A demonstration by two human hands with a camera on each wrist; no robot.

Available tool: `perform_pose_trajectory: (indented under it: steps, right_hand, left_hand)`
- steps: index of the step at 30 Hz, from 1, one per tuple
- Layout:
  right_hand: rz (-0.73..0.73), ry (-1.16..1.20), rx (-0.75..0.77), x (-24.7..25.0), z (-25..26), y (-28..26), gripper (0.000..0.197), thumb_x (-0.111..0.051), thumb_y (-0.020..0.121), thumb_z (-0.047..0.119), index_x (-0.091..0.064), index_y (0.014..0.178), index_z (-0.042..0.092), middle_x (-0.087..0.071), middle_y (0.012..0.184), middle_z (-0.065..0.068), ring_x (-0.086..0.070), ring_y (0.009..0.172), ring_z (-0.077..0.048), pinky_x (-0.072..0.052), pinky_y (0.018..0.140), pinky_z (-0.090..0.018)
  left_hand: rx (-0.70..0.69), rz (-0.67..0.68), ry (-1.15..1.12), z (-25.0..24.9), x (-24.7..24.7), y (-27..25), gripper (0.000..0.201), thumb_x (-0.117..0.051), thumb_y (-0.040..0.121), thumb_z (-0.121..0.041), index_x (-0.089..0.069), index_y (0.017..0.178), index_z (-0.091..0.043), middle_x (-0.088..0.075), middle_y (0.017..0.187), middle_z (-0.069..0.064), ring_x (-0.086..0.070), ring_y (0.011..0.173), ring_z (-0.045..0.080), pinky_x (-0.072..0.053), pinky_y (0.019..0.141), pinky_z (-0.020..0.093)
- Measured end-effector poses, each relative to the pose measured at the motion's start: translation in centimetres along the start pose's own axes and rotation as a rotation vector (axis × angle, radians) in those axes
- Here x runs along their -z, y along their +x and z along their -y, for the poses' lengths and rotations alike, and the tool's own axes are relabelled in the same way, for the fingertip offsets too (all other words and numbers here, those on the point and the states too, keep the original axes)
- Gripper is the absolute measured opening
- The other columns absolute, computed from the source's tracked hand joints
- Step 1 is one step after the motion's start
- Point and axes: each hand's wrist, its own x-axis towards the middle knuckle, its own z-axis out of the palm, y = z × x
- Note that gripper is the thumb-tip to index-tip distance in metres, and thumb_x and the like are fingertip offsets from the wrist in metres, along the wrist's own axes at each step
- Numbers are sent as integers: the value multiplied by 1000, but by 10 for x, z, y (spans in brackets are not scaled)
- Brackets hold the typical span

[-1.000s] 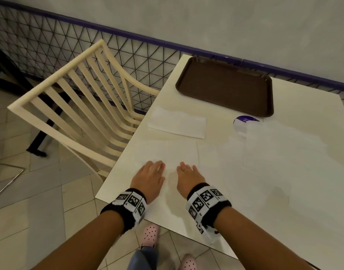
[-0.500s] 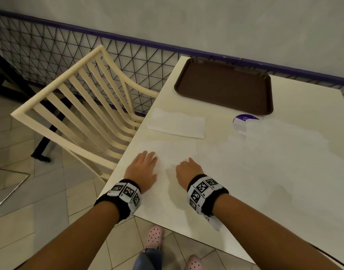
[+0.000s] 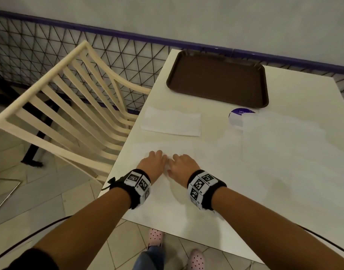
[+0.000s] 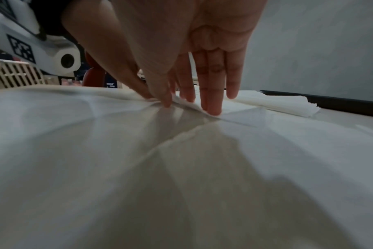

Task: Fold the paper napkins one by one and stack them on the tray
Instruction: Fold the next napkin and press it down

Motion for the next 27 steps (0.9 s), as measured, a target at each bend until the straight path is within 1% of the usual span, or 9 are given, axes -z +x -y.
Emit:
perform_pose_trajectory:
  steps: [3, 8, 10, 11, 12, 14, 20, 24, 27]
  right_hand:
    - [-65, -3, -2, -11, -6, 10, 37, -88, 15, 21, -68, 46, 16, -51, 39, 1, -48, 28, -13, -40, 39, -13]
    - [-109, 77, -38, 18, -27, 15, 35, -86, 21, 8, -58, 41, 15, -51, 40, 2, -50, 31, -15, -41, 40, -16]
    - [-212, 45, -64, 39, -38, 16, 29, -86, 37, 7, -63, 55, 10, -58, 48, -3, -56, 38, -20, -41, 40, -18]
    - [-237, 69, -87, 51, -46, 18, 20, -80, 57, 8, -66, 71, 7, -65, 62, -7, -63, 52, -24, -45, 47, -23]
    - [-242, 116, -143, 62, -56, 22, 13, -65, 79, 8, -64, 92, 6, -68, 81, -11, -66, 71, -27, -48, 59, -28]
    - [-224, 188, -258, 83, -78, 30, 25, -38, 96, 7, -53, 116, 10, -65, 105, -13, -62, 94, -32, -46, 74, -34]
    - [-193, 190, -407, 116, -114, 50, 44, -31, 98, 2, -40, 138, 18, -57, 120, -16, -57, 107, -36, -46, 85, -38]
    - [-140, 241, -445, 109, -117, 55, 55, -29, 96, -4, -32, 144, 21, -41, 145, -10, -48, 123, -31, -43, 96, -39]
    - [-67, 295, -424, 82, -109, 55, 61, -25, 94, -7, -27, 147, 23, -21, 156, 2, -35, 136, -25, -33, 108, -35]
  left_hand:
    - [-42, 25, 6, 7, -1, 1, 43, -31, 97, -4, -28, 140, -5, -38, 134, 13, -46, 117, 26, -46, 86, 33]
    - [-140, -62, -53, 37, 25, 8, 42, -34, 99, -13, -32, 141, -14, -46, 131, 7, -50, 116, 25, -46, 91, 35]
    - [-147, -176, -108, 52, 47, 22, 39, -33, 100, -16, -37, 138, -17, -51, 130, 6, -52, 115, 25, -45, 93, 37]
    - [-156, -240, -116, 59, 59, 30, 38, -35, 99, -16, -39, 137, -18, -53, 130, 6, -54, 114, 26, -46, 93, 37]
    - [-167, -291, -114, 66, 71, 39, 37, -36, 99, -16, -41, 136, -18, -54, 129, 7, -55, 113, 26, -46, 93, 37]
    - [-170, -336, -94, 80, 91, 57, 37, -36, 100, -17, -44, 136, -18, -56, 130, 7, -56, 114, 26, -46, 93, 36]
    - [-123, -331, 21, 110, 136, 82, 49, -32, 98, -2, -29, 145, -17, -60, 115, 13, -59, 103, 29, -47, 84, 35]
    - [-167, -316, 15, 116, 127, 90, 54, -31, 96, 2, -24, 146, -17, -41, 143, 10, -48, 125, 26, -41, 102, 38]
    - [-206, -185, 51, 110, 102, 93, 62, -27, 95, 7, -11, 150, -18, -14, 156, 4, -24, 141, 20, -27, 113, 33]
